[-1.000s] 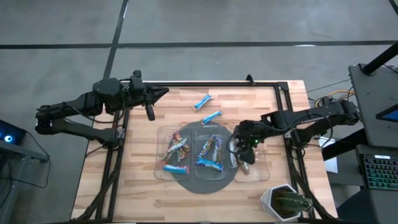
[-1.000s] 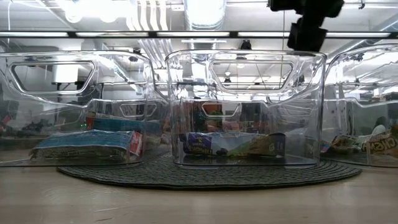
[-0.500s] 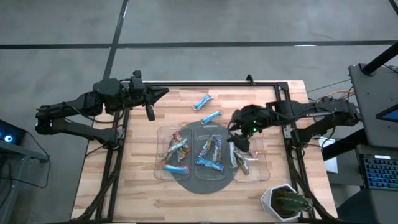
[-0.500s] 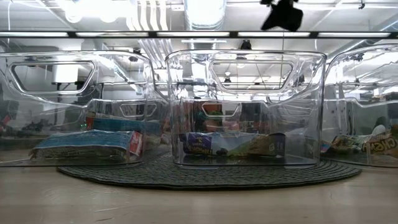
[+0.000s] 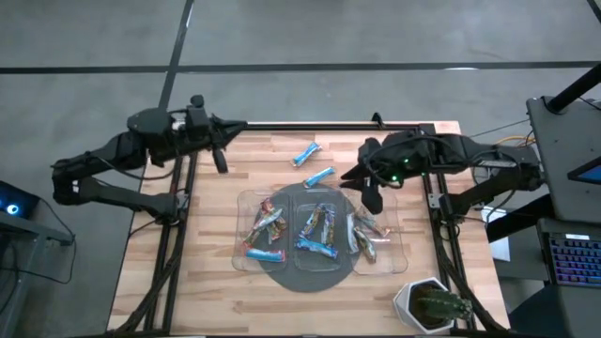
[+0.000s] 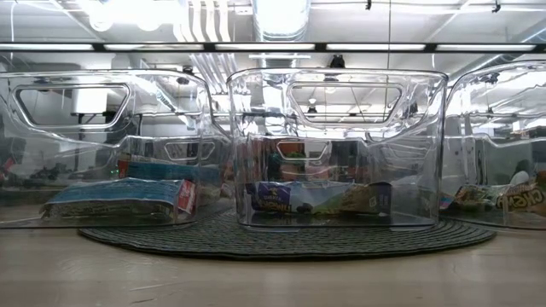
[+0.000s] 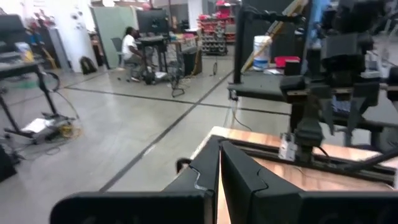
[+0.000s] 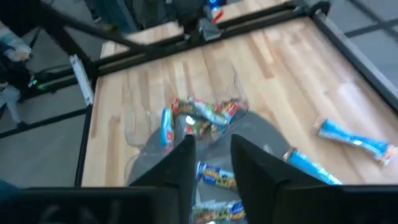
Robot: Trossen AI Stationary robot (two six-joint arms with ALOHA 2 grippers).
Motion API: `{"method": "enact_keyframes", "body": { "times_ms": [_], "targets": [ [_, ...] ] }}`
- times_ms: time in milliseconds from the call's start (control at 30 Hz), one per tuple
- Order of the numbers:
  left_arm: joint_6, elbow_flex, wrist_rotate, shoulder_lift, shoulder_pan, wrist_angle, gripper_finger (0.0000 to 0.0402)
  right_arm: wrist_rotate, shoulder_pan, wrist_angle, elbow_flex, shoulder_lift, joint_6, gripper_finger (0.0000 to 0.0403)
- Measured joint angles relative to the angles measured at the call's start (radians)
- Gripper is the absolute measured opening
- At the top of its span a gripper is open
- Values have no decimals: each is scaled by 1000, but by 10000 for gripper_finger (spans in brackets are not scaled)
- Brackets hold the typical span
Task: Pick and place Granola Bars by type
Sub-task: Put the yellow granola bar into the right transparent bin
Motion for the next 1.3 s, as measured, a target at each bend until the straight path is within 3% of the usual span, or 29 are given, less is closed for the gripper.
{"method": "enact_keyframes", "body": {
  "times_ms": [233, 467, 667, 867, 1133, 1300],
  "targets": [
    [53, 165, 40, 53, 64, -134, 0, 2, -10, -1, 37, -2, -54, 14],
    [32, 347, 161, 187, 192, -337, 0, 2, -10, -1, 36, -3, -55, 9],
    [66, 447, 193, 304, 242, -373, 8, 1, -9, -1, 36, -3, -32, 9],
    [42, 545, 314, 387, 278, -398, 70, -7, 0, -5, 35, -3, 21, 9],
    [58, 580, 310, 477, 288, -481, 180, -10, 16, -5, 34, -3, 31, 9],
    [71, 580, 292, 536, 293, -503, 221, -9, 16, -4, 34, -3, 32, 9]
  ]
}}
